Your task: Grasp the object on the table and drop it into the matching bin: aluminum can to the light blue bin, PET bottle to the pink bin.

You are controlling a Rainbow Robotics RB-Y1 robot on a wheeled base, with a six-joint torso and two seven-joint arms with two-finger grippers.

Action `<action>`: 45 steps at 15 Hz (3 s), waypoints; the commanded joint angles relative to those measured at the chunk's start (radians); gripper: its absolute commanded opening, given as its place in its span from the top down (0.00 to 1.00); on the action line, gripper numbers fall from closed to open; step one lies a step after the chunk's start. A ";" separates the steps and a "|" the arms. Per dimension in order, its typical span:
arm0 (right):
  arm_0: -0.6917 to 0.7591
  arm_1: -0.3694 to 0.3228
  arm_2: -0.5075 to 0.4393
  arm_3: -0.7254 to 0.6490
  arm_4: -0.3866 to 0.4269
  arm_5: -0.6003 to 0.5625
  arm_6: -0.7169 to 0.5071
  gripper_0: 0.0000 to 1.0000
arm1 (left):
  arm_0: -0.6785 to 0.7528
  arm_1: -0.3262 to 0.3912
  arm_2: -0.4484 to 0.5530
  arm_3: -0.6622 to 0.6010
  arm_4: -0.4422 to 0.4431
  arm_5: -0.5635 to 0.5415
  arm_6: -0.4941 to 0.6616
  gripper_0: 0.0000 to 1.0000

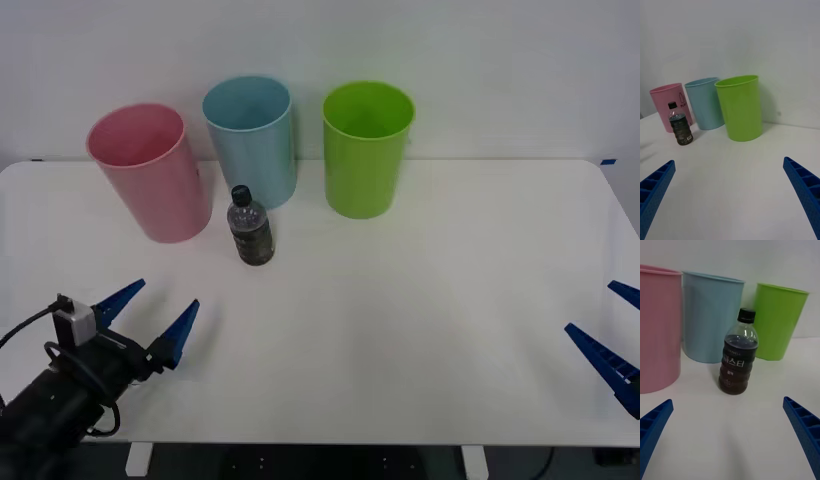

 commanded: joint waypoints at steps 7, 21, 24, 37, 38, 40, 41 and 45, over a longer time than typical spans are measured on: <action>0.000 0.000 0.000 0.000 0.000 0.000 0.000 0.00 | -0.090 0.000 -0.237 0.006 -0.017 0.360 -0.011 0.00; 0.000 0.000 0.000 0.000 0.000 0.000 0.000 0.00 | -0.431 0.000 -0.289 0.350 -0.010 0.433 -0.052 0.00; 0.000 0.000 0.000 0.000 0.000 0.000 0.000 0.00 | -0.497 0.000 -0.292 0.425 -0.010 0.435 -0.055 0.00; 0.000 0.000 0.000 0.000 0.000 0.000 0.000 0.00 | -0.633 -0.025 -0.292 0.575 -0.021 0.449 -0.061 0.00; 0.000 0.000 0.000 0.000 0.000 0.000 0.000 0.00 | -0.635 -0.025 -0.290 0.575 -0.021 0.449 -0.063 0.00; 0.000 0.000 0.000 0.000 0.000 0.000 0.000 0.00 | -0.633 -0.025 -0.292 0.575 -0.021 0.450 -0.063 0.11; 0.000 0.000 0.000 0.000 0.000 0.000 0.000 0.00 | -0.633 -0.023 -0.290 0.575 -0.021 0.450 -0.066 0.54; 0.000 0.000 0.000 0.000 0.000 0.000 0.000 0.00 | -0.633 -0.023 -0.299 0.575 -0.015 0.450 -0.080 1.00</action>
